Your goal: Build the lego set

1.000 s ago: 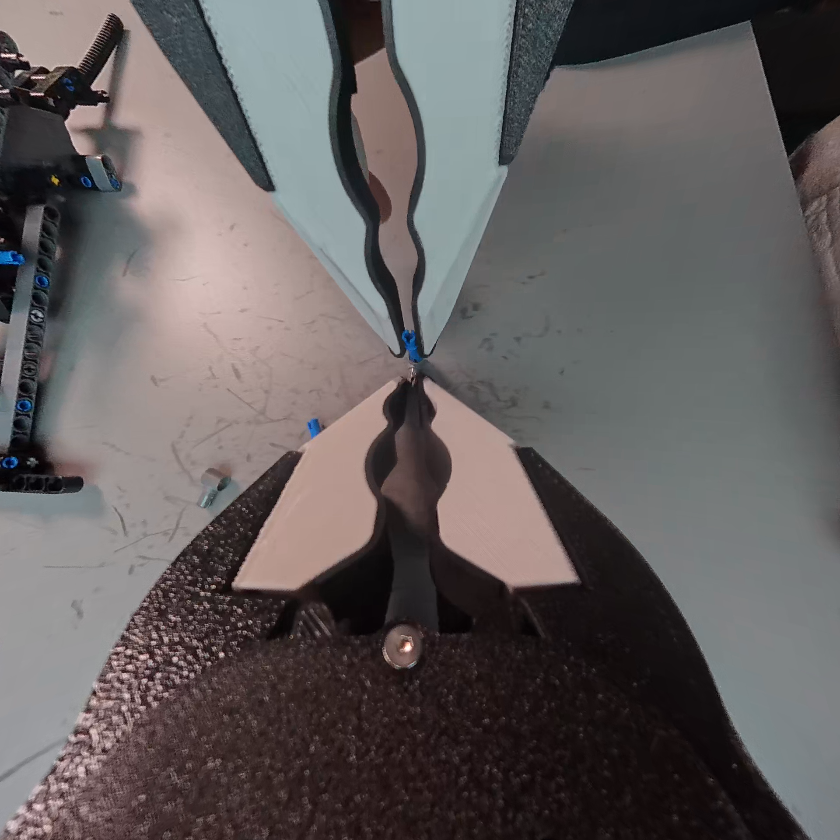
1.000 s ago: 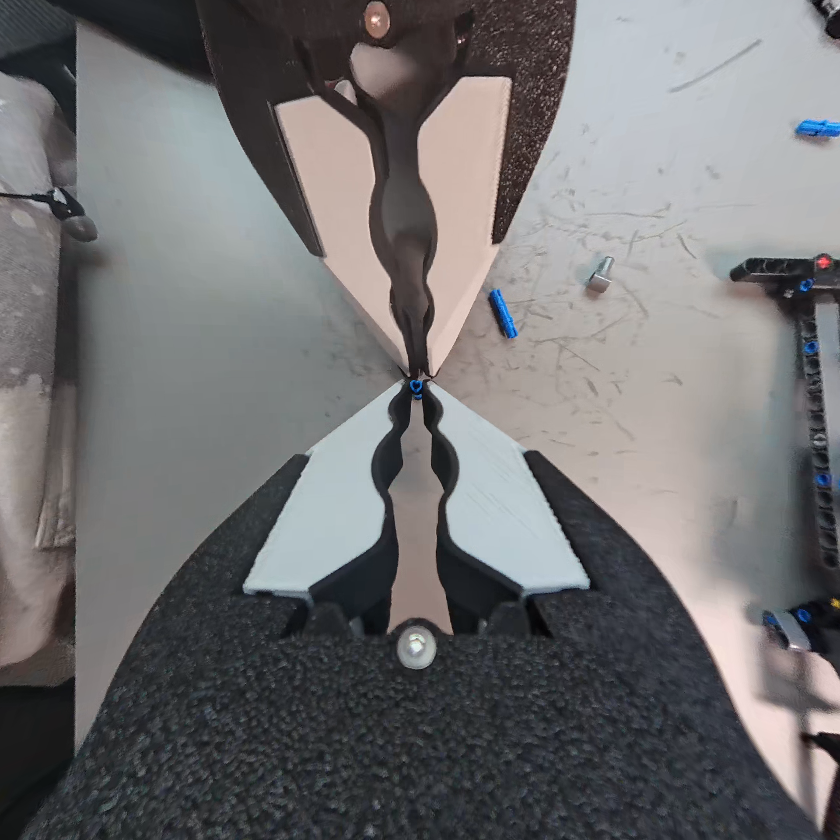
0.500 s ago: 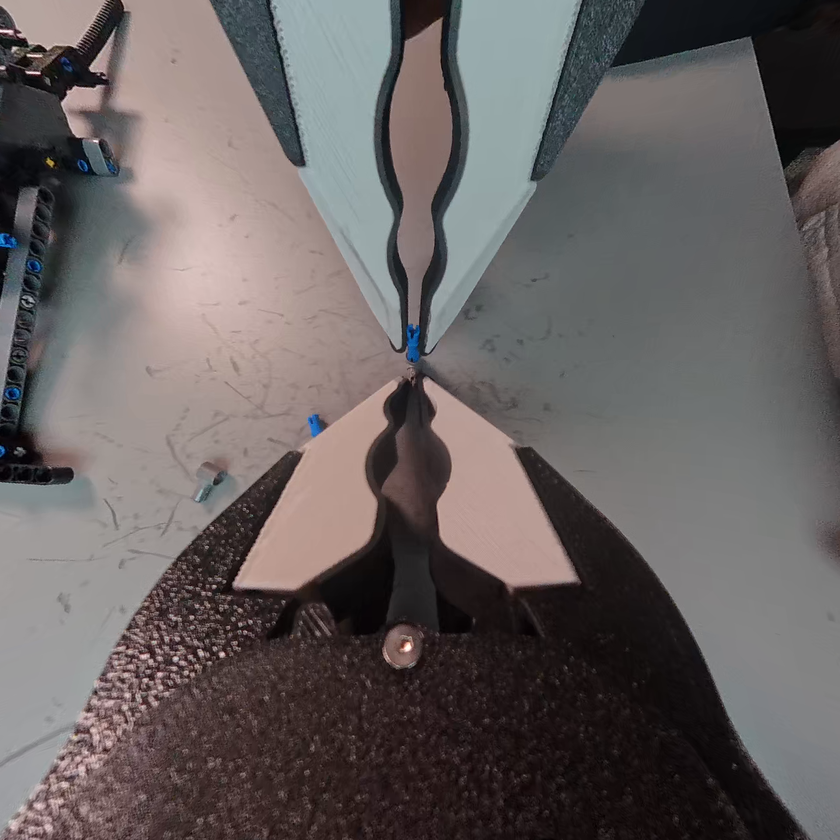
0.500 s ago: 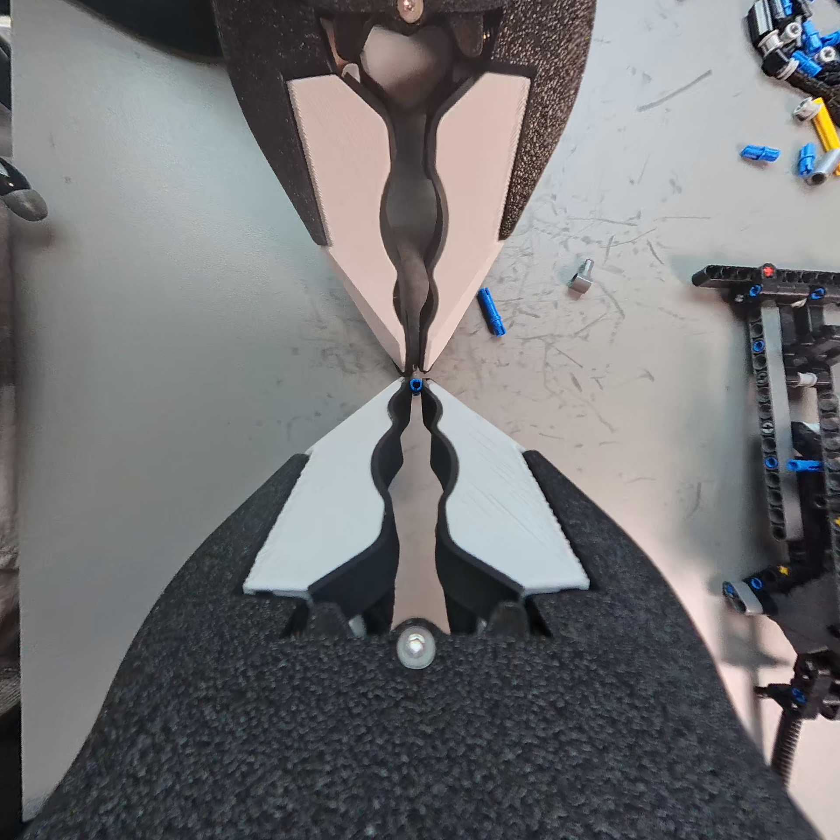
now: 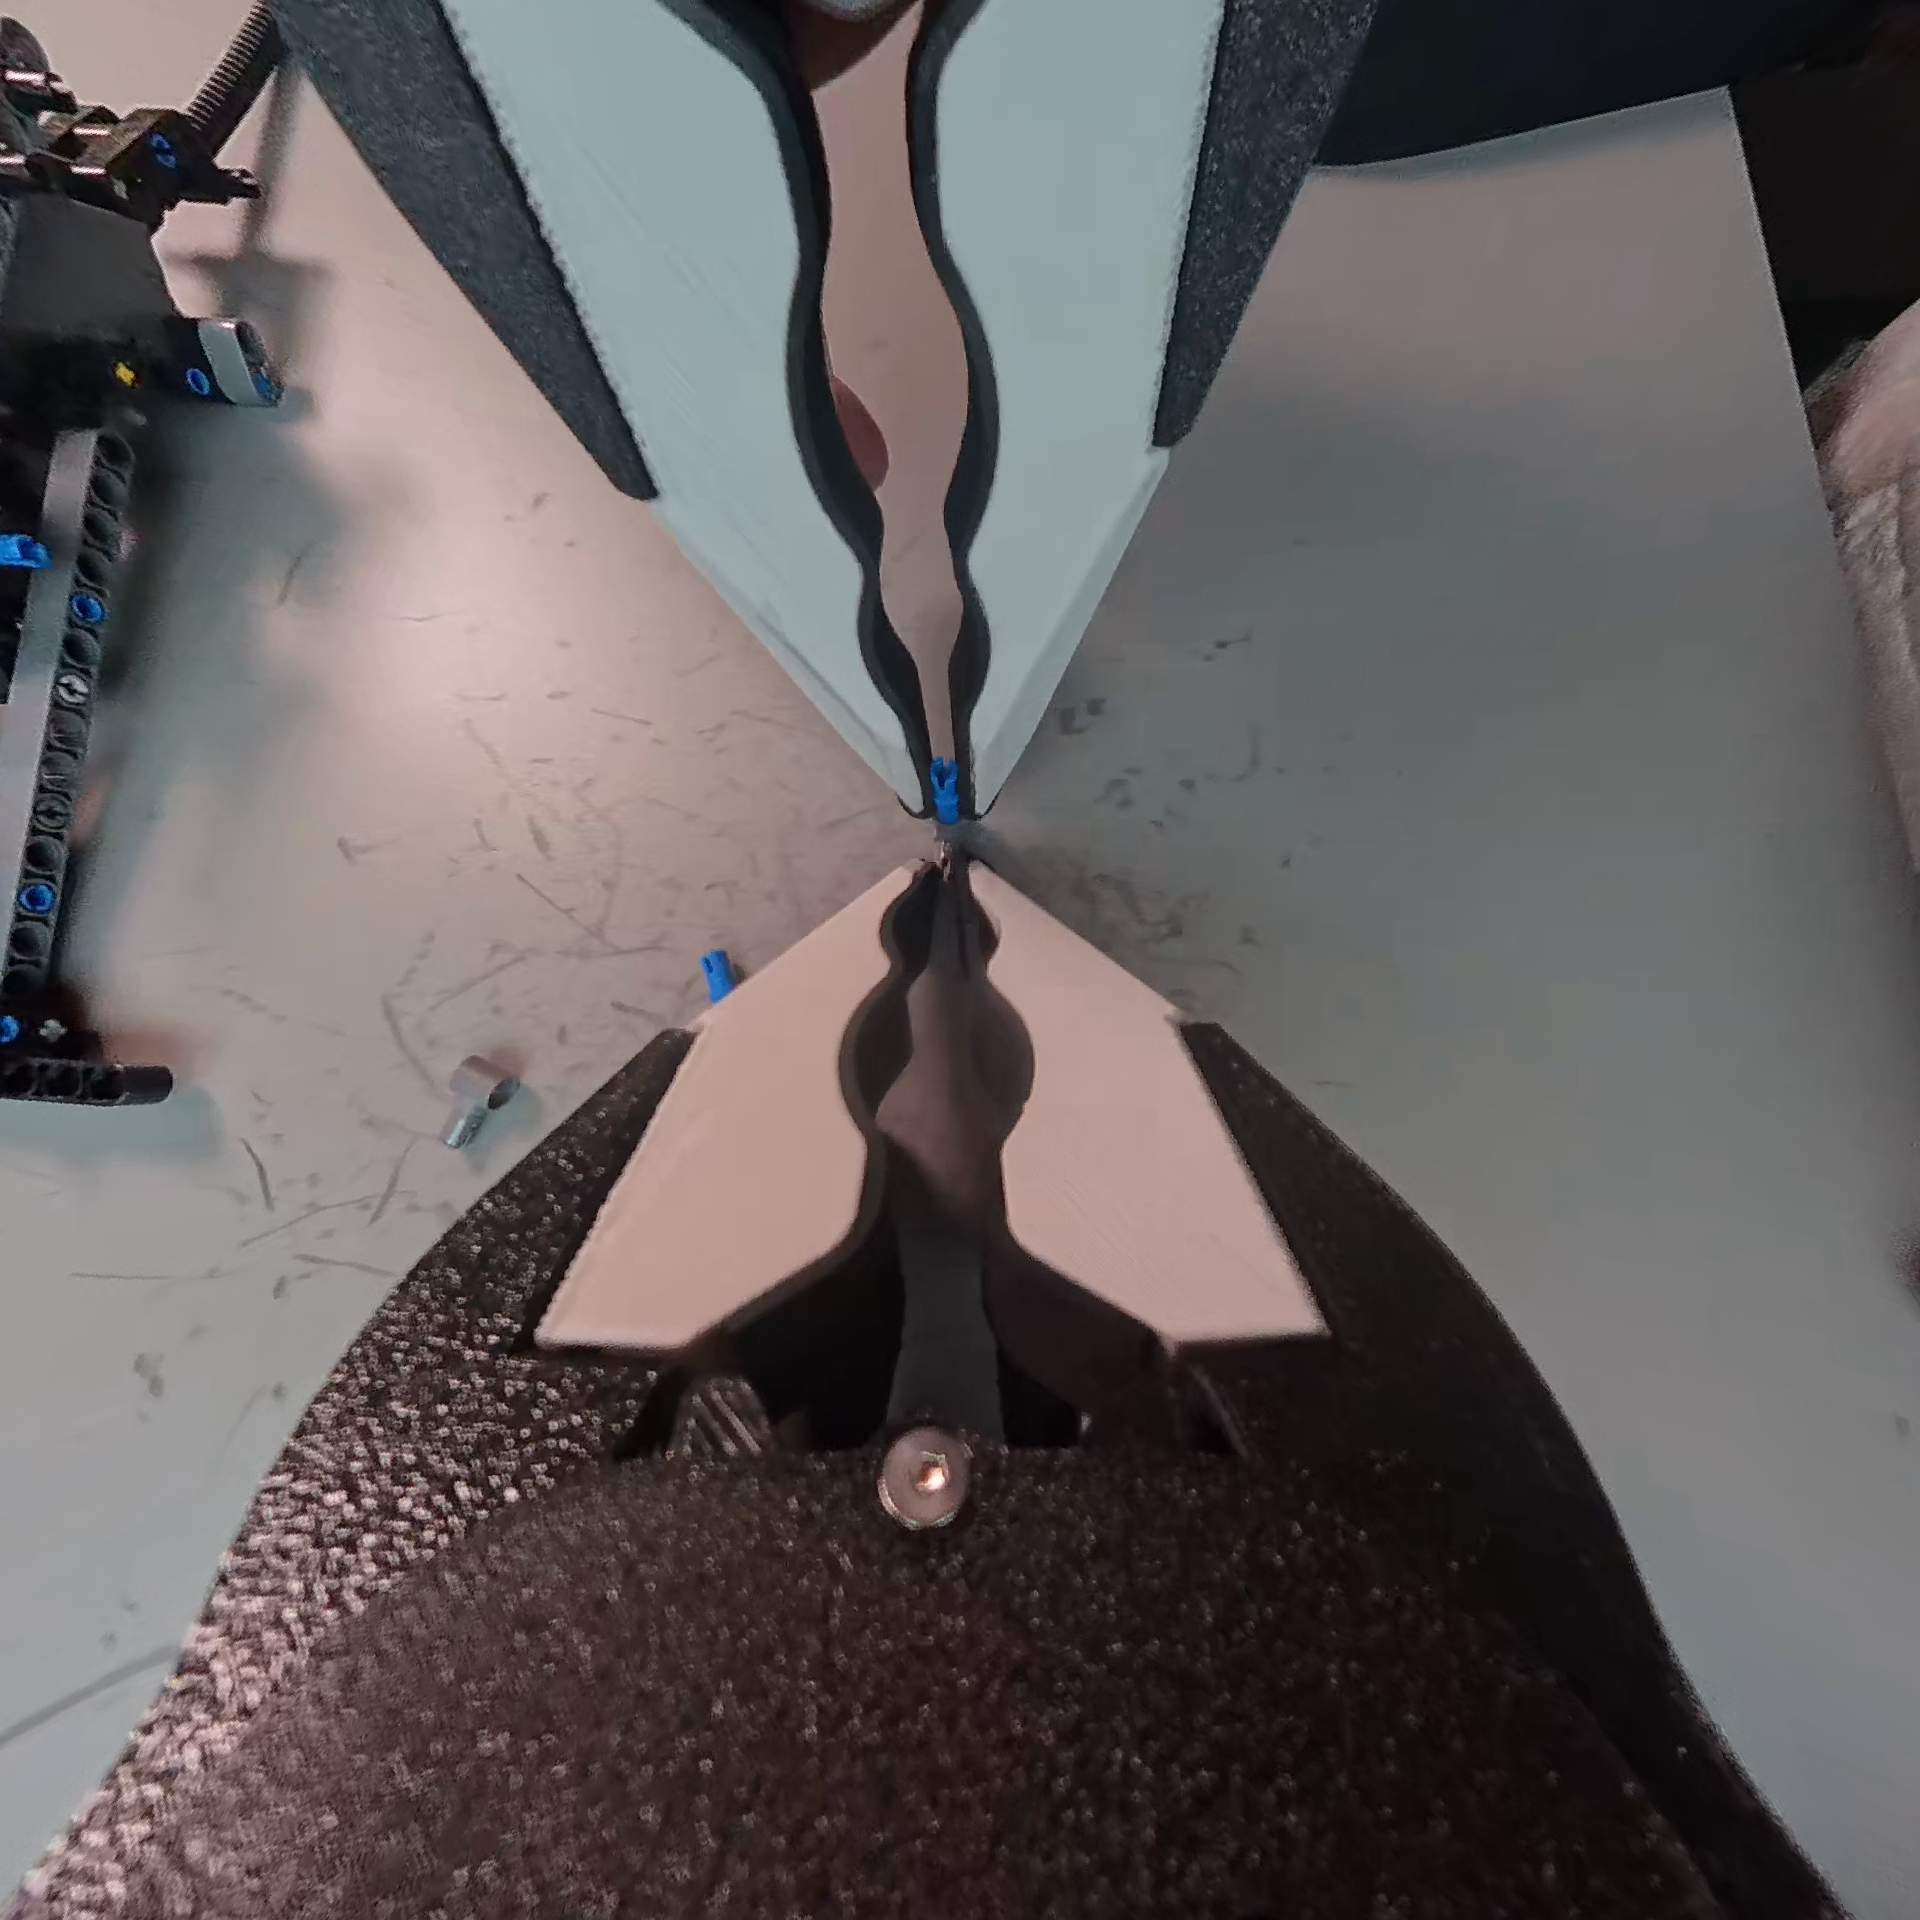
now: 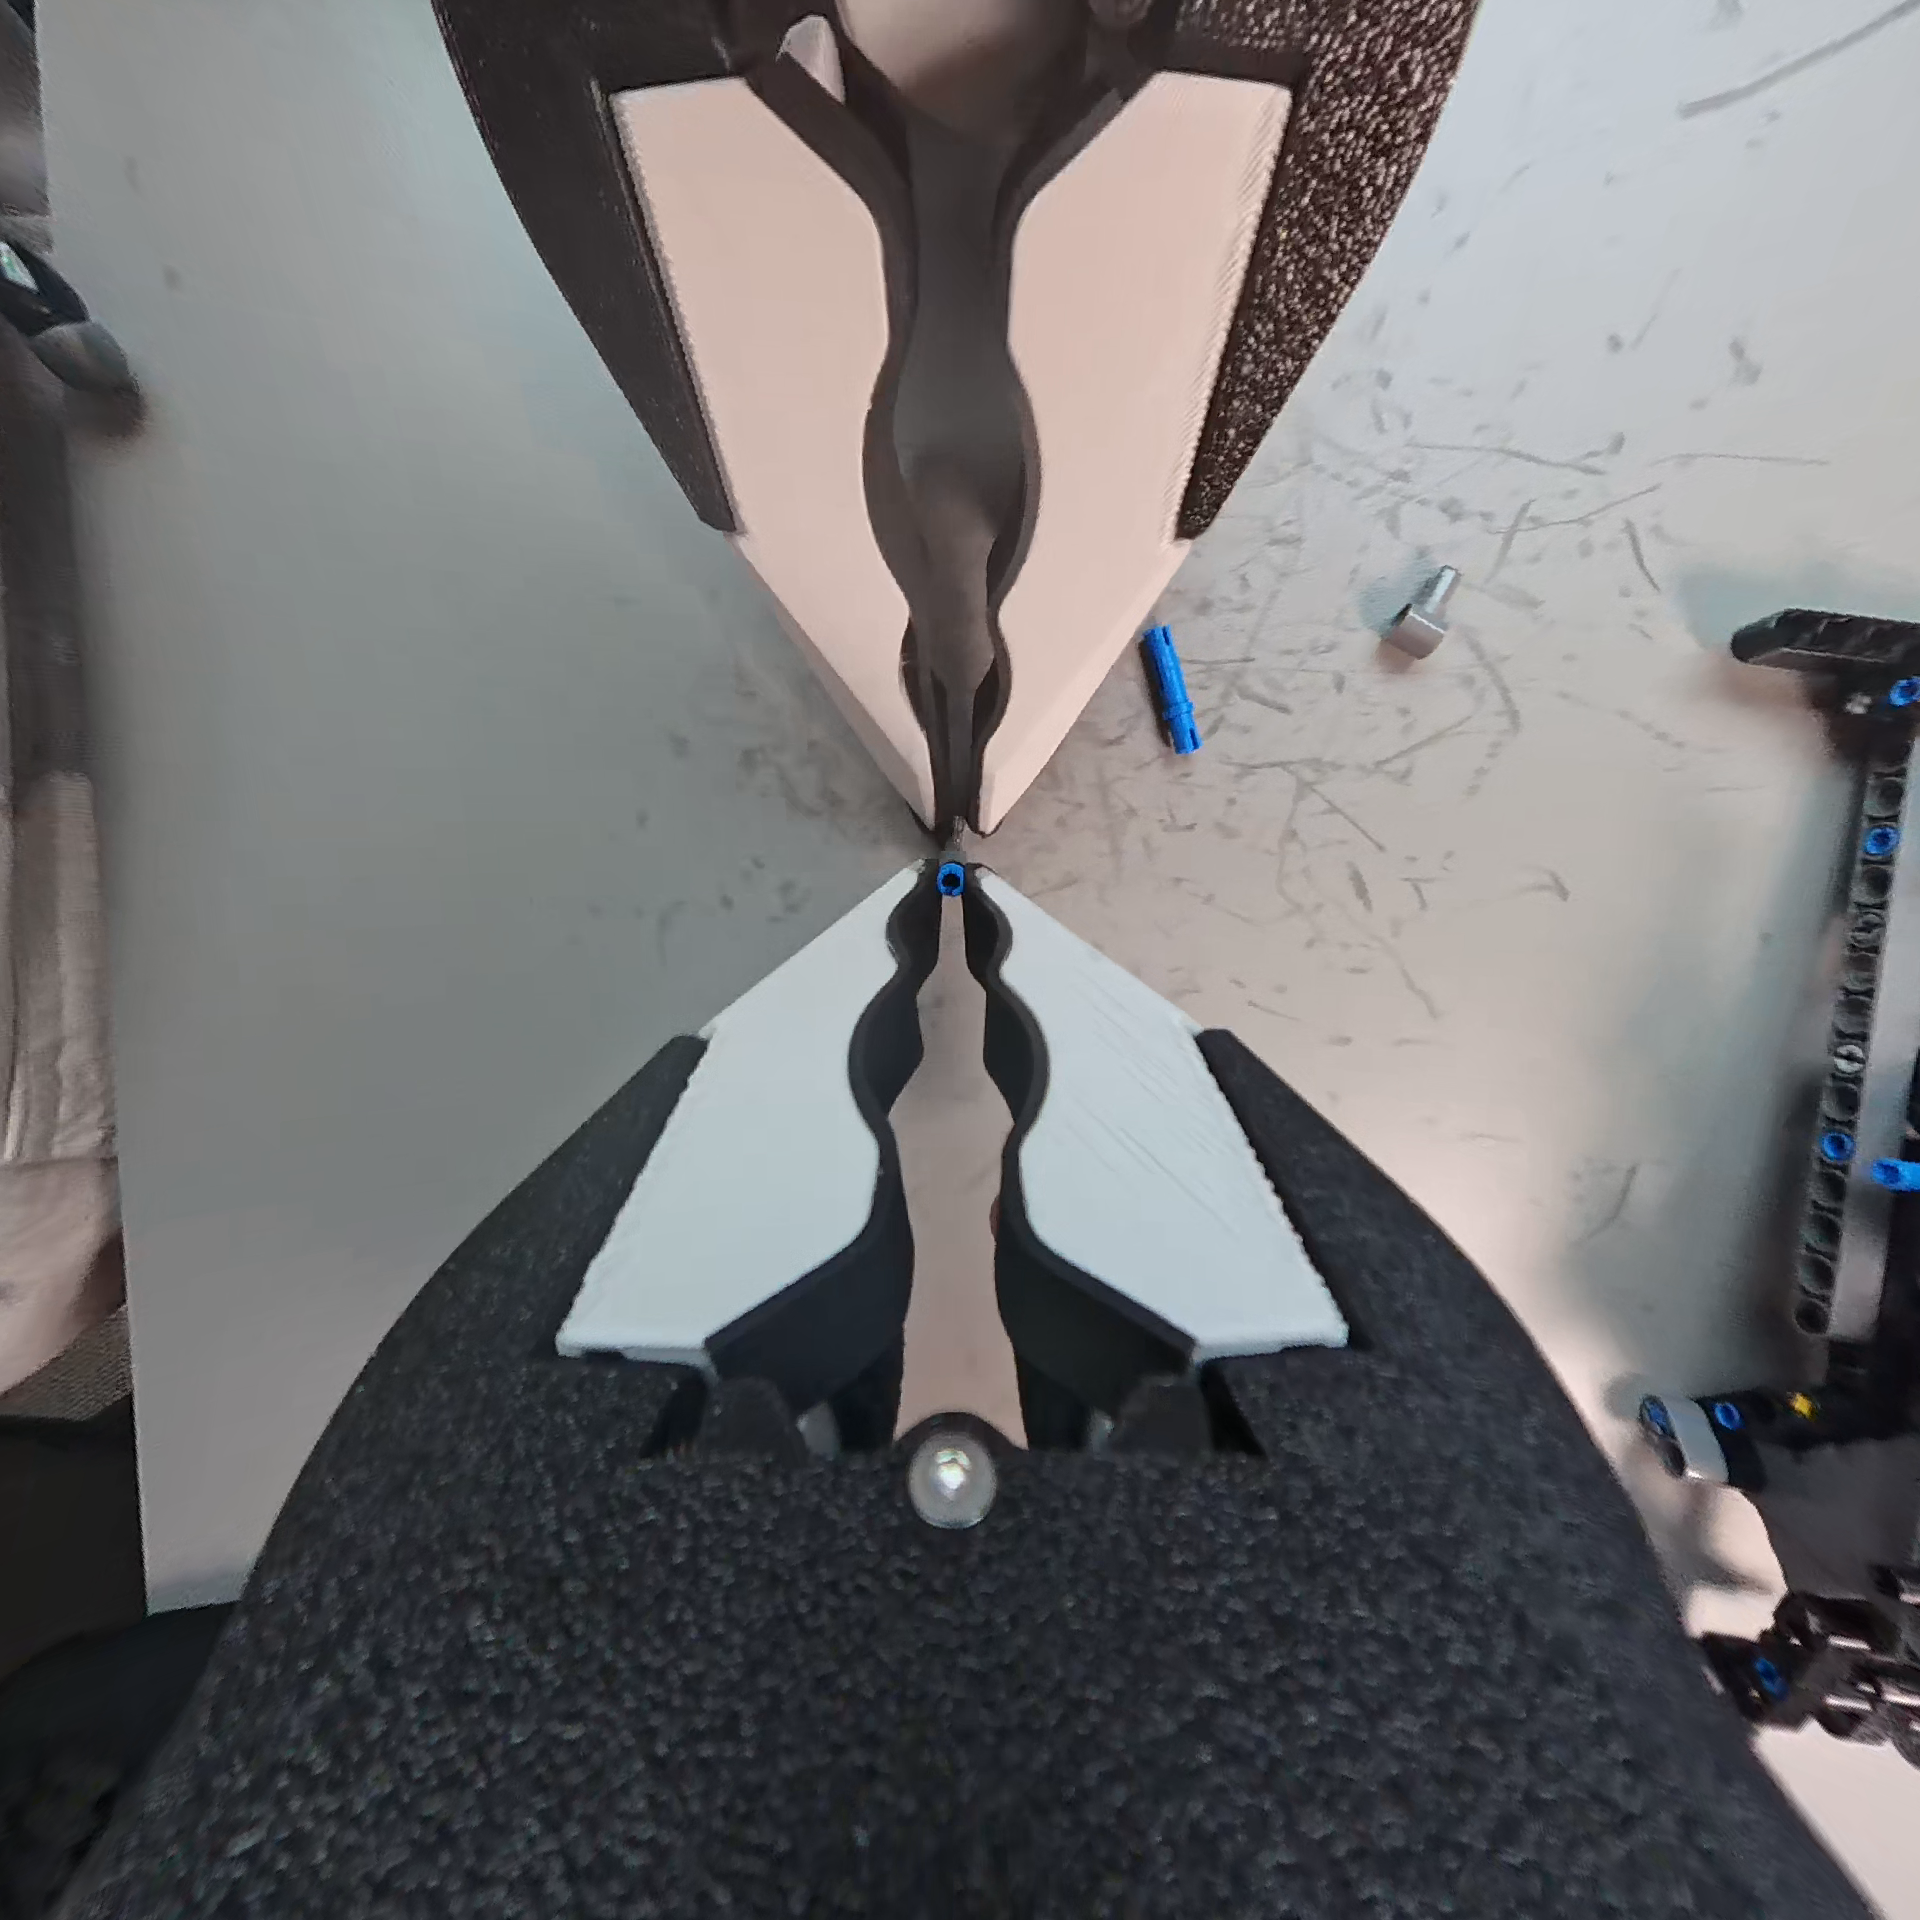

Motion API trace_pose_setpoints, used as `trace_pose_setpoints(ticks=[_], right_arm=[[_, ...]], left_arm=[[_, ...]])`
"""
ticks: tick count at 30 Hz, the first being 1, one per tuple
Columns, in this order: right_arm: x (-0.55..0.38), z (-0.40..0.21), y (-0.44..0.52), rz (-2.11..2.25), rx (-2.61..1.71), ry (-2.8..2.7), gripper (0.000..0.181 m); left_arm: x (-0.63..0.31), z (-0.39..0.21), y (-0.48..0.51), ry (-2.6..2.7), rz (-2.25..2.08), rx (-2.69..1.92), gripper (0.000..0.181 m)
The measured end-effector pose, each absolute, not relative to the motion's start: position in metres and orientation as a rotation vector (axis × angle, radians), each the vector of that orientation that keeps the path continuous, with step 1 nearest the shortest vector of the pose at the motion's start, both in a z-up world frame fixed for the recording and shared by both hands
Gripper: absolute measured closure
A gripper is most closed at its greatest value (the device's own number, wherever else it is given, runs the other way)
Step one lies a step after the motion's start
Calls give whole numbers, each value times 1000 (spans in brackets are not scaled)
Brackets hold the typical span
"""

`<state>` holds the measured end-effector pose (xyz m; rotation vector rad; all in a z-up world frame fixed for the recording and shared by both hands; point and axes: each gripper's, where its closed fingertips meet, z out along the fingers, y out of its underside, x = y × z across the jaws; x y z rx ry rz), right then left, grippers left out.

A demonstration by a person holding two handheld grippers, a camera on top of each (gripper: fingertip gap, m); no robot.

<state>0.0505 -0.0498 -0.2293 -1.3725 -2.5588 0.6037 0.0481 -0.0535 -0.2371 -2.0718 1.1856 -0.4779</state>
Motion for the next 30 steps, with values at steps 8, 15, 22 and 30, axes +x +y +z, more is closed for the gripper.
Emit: trace_pose_setpoints(ticks=[8,15,22,30], right_arm=[[50,-230,-50,513,-1319,-2543,177],[52,-231,-54,675,-1387,-2398,158],[47,-219,-50,750,-1364,-2298,166],[46,-226,-53,702,-1317,-2393,177]], left_arm=[[48,-238,-54,1197,-464,-2066,175],[48,-238,-54,1200,-459,-2063,175],[48,-238,-54,1205,-461,-2061,175],[48,-238,-54,1203,-468,-2063,175]])
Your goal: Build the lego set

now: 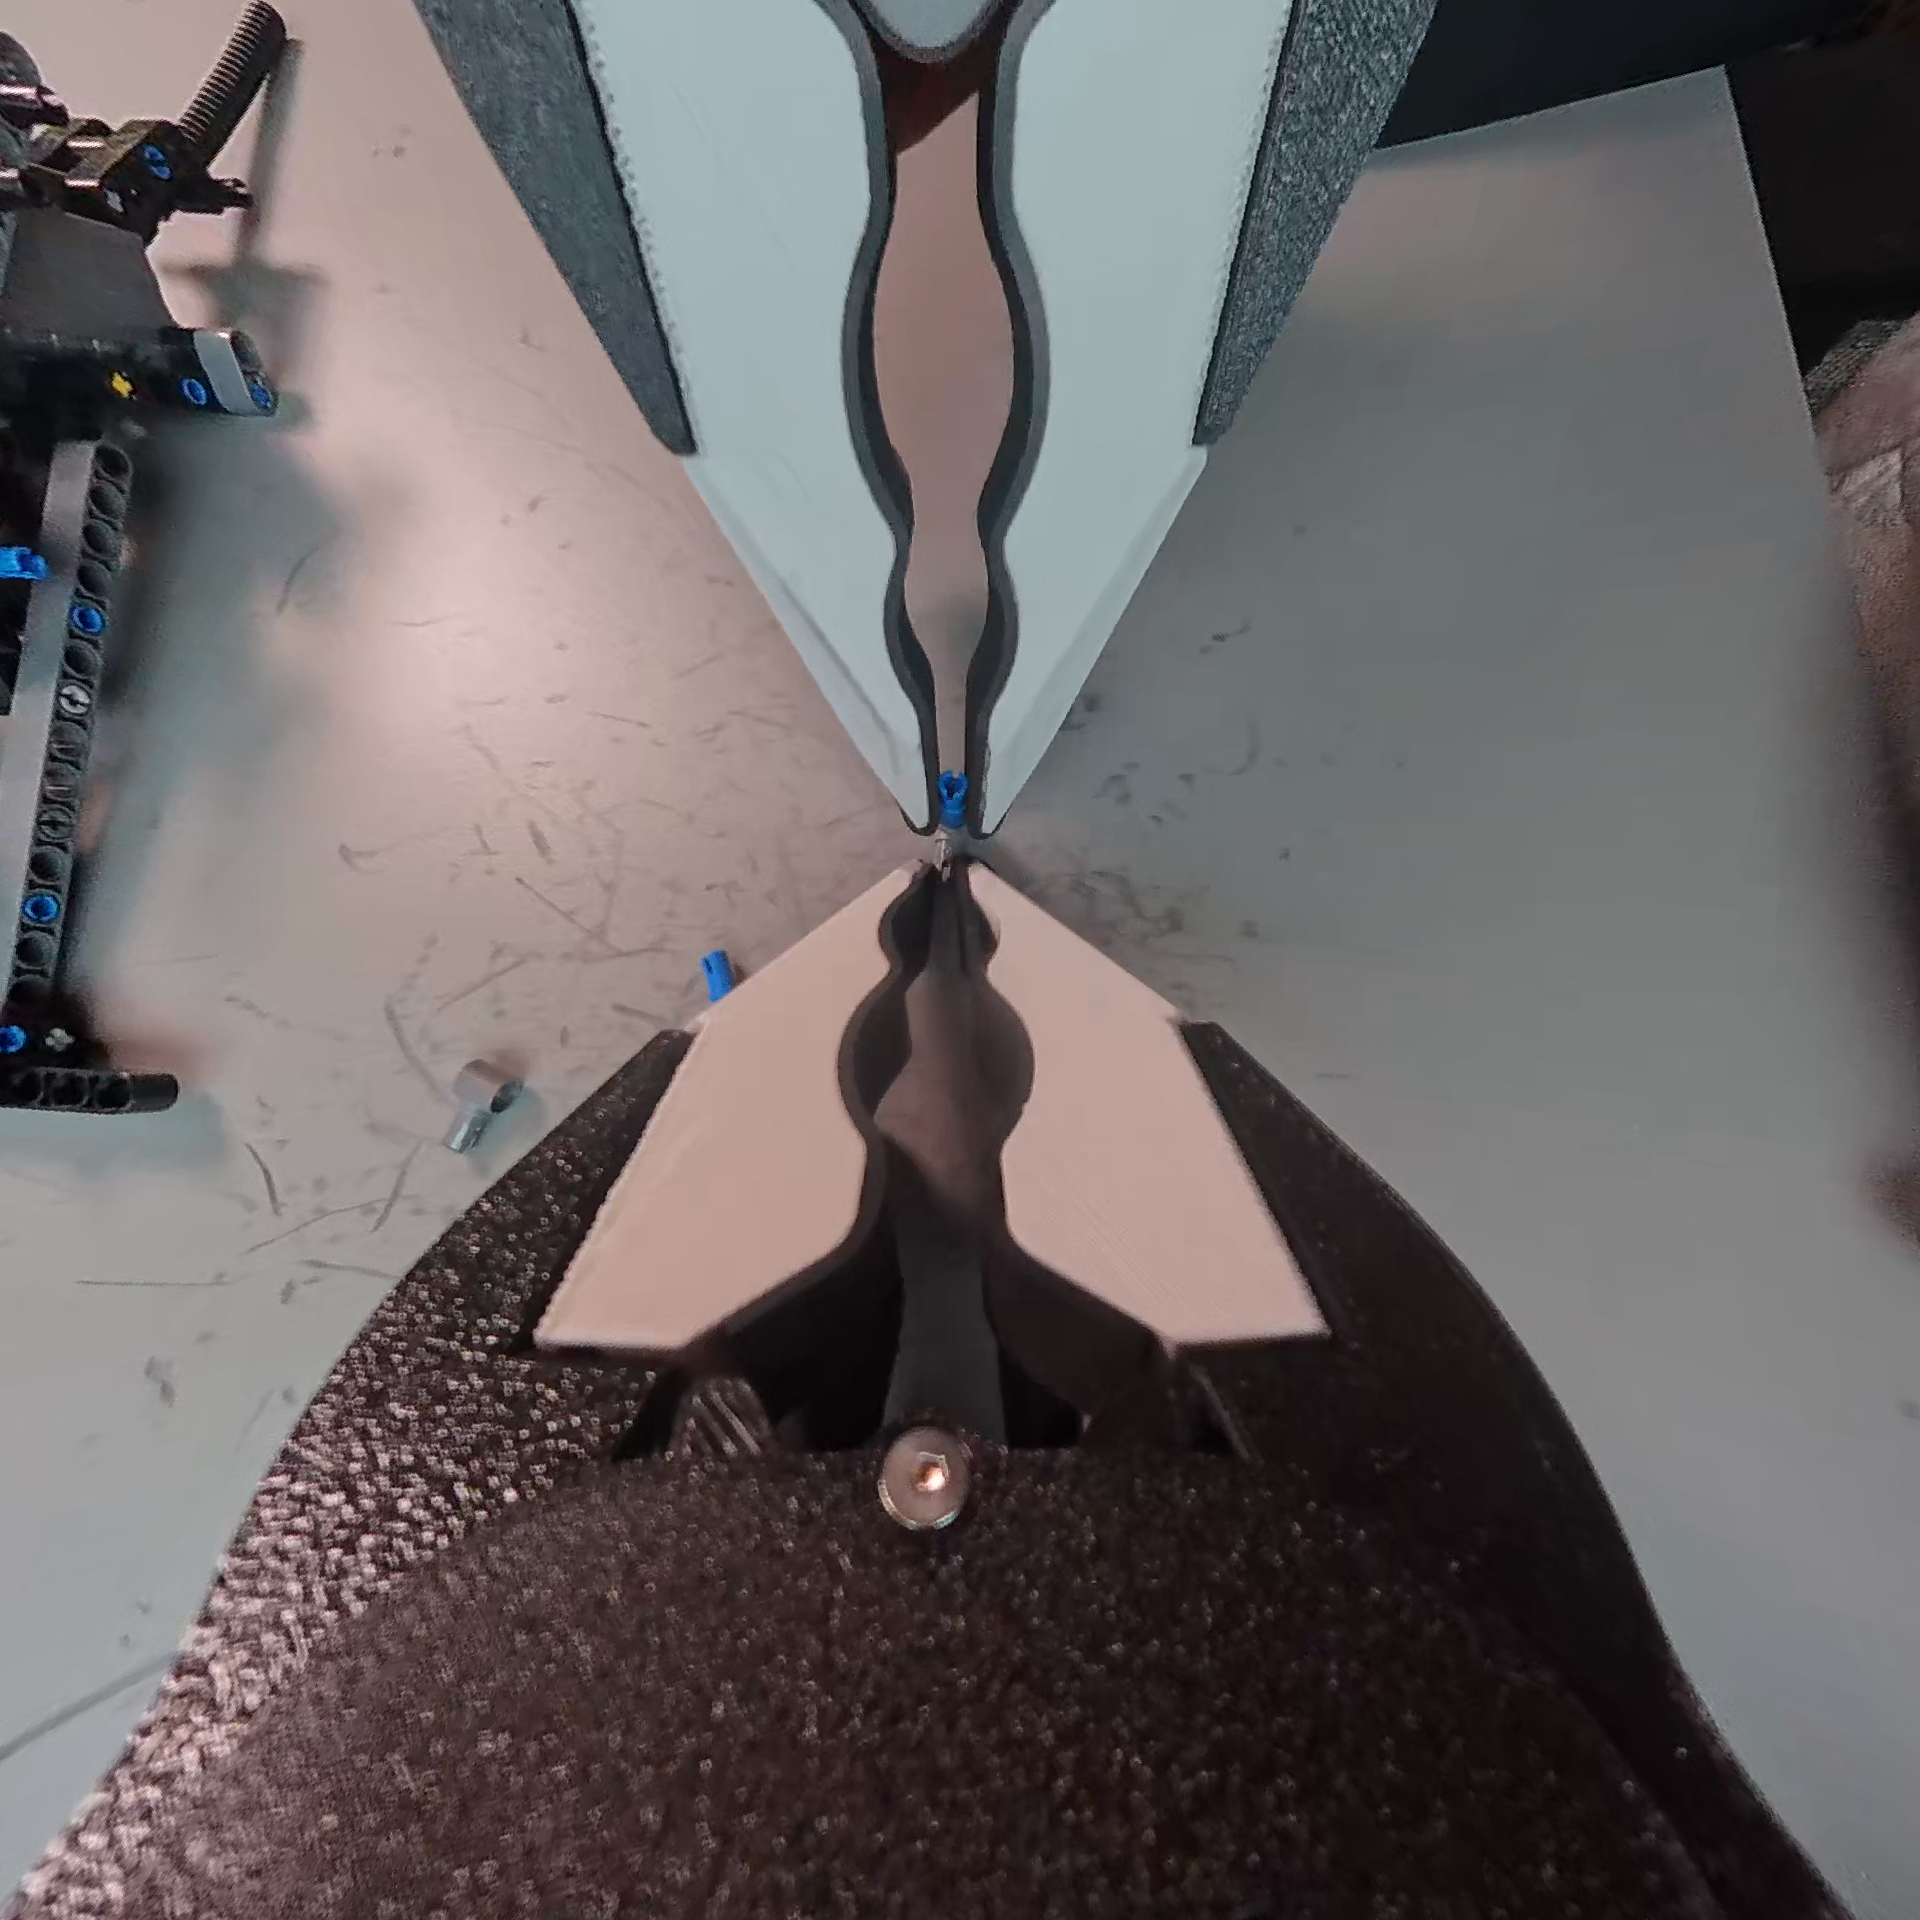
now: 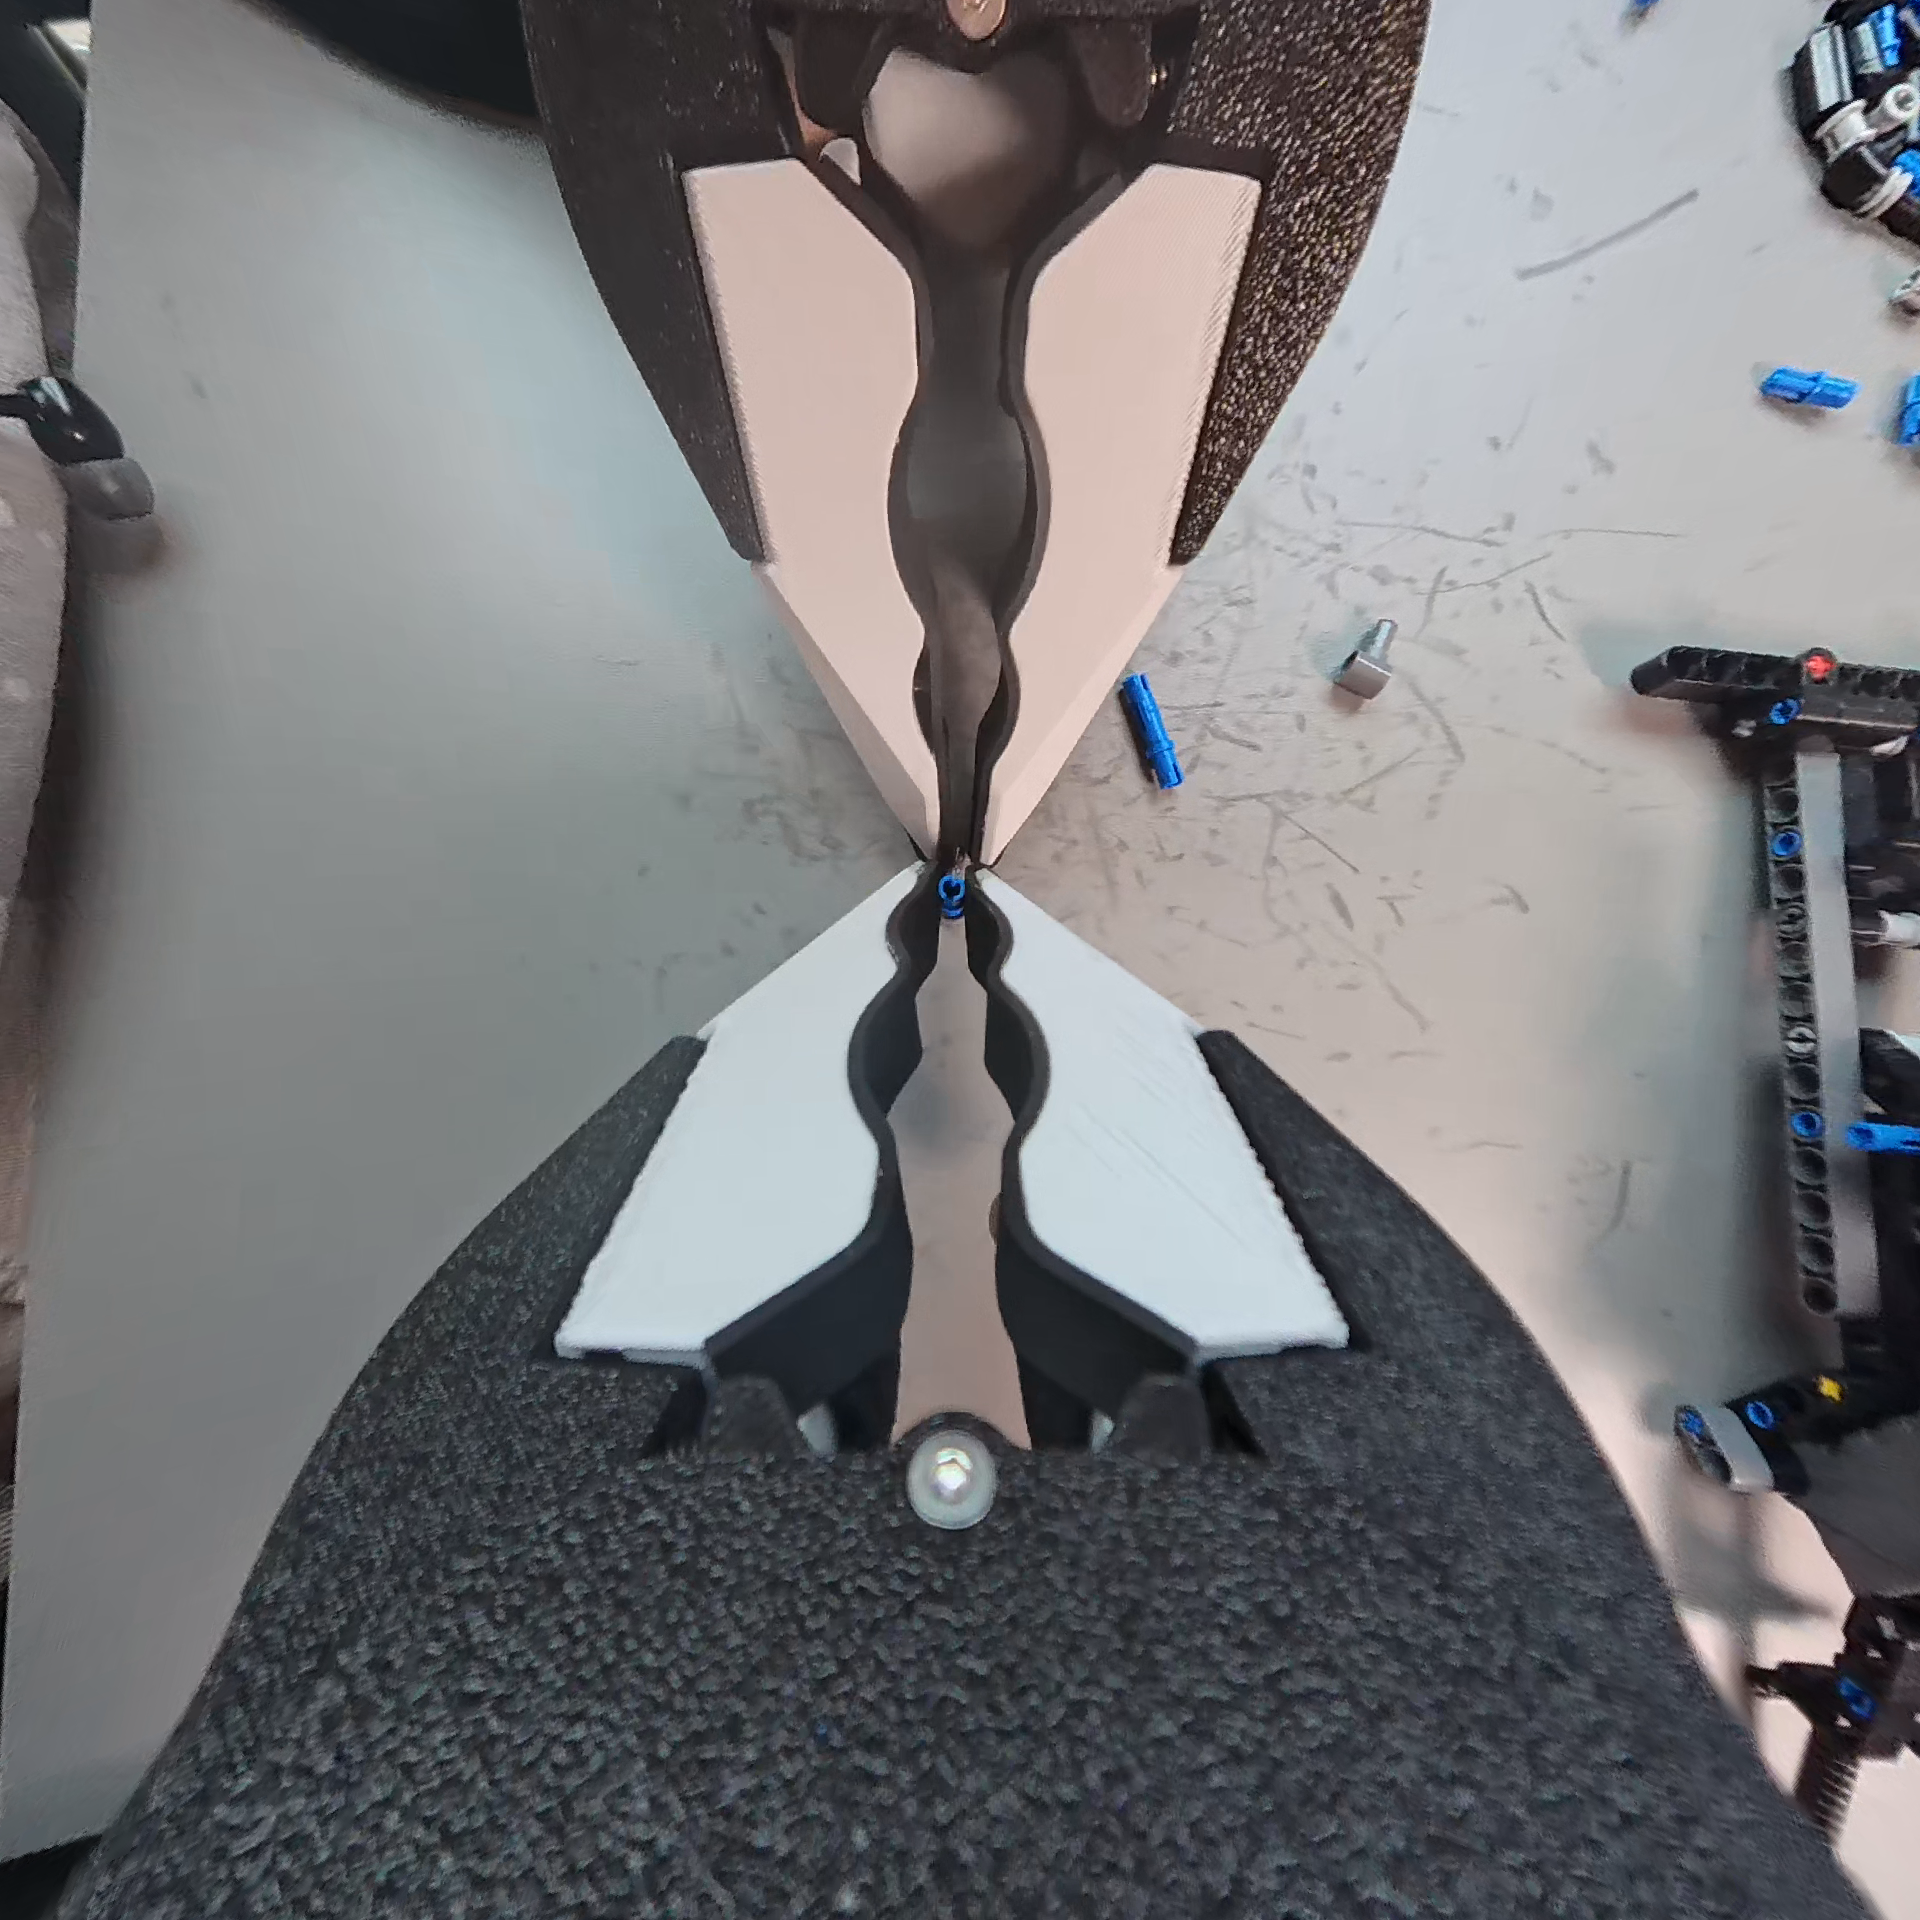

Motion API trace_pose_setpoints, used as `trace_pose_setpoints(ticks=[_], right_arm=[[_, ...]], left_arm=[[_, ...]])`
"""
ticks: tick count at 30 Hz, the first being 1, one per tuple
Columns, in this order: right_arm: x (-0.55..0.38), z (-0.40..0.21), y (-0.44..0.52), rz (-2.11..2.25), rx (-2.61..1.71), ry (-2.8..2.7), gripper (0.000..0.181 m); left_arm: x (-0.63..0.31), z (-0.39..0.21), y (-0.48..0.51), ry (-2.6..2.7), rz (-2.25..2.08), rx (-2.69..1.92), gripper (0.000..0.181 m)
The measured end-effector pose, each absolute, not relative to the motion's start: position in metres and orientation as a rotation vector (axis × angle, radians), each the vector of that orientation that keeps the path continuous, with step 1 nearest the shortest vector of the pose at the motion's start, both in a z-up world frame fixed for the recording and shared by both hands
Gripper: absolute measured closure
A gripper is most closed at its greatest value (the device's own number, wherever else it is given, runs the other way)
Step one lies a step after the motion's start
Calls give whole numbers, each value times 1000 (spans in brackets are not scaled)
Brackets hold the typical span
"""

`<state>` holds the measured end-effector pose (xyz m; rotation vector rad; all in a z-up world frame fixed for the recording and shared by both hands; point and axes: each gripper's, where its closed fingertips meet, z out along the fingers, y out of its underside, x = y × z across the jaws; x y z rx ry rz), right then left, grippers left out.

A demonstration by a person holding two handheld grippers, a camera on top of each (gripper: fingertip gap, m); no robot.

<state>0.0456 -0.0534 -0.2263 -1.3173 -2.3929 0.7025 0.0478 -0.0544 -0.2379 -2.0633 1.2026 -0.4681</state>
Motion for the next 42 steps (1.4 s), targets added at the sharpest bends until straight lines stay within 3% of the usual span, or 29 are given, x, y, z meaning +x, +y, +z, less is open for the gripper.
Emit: trace_pose_setpoints(ticks=[6,13,25,31,42], right_arm=[[45,-226,-52,817,-1425,-2304,176],[42,-203,-52,1107,-1385,-2056,152],[39,-195,-14,1042,-1325,-1839,163],[37,-199,-26,970,-1230,-1899,164],[34,-176,-43,1103,-1107,-1825,163]], left_arm=[[48,-238,-55,1220,-453,-2050,174],[33,-209,-55,1166,-476,-1994,155],[-1,-234,-40,1035,-365,-2173,160],[7,-237,-40,1095,-286,-2146,175],[34,-184,-45,1131,-320,-1802,176]])
